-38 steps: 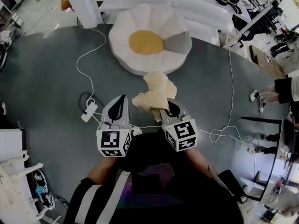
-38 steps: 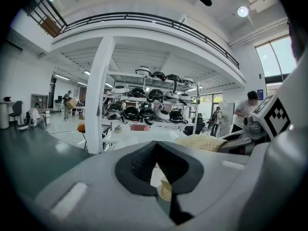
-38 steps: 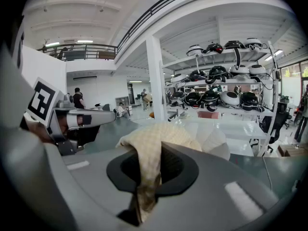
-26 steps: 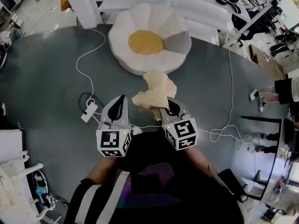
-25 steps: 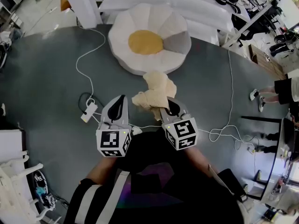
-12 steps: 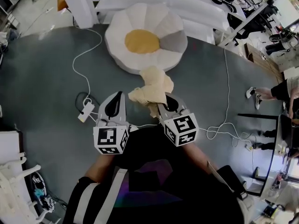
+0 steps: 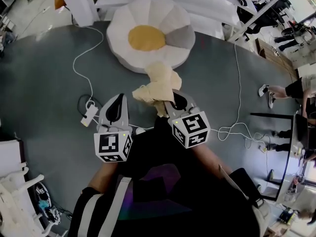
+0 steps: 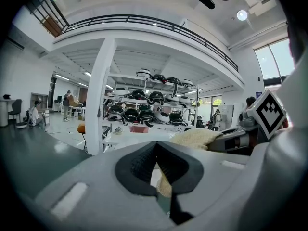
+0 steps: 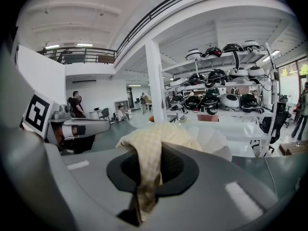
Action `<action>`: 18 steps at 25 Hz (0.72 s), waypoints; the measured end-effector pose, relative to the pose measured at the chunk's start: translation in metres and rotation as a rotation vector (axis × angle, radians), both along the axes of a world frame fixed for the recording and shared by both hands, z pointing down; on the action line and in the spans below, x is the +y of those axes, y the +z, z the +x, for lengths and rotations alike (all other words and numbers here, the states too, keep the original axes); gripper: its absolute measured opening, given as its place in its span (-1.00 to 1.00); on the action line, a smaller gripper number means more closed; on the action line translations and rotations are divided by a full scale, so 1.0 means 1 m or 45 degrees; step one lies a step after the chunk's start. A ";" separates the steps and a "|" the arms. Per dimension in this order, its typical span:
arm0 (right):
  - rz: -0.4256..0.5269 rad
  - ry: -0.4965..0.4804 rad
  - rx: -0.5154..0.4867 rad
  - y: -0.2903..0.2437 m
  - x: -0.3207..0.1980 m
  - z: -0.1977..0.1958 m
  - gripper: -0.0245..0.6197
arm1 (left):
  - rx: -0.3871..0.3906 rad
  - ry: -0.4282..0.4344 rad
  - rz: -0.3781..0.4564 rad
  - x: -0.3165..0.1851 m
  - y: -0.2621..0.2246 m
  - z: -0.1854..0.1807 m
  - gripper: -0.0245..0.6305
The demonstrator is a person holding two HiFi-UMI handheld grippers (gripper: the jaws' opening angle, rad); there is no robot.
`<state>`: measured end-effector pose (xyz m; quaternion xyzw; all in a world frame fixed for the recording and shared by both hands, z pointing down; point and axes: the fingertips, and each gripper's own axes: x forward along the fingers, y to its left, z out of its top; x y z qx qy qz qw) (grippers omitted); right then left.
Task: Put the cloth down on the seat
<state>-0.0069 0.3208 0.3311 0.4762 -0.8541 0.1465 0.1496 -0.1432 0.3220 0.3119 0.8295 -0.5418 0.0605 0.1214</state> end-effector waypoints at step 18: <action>-0.096 -0.101 -0.004 0.029 -0.099 -0.007 -0.83 | -0.013 -0.116 -0.108 -0.086 0.023 -0.008 -0.93</action>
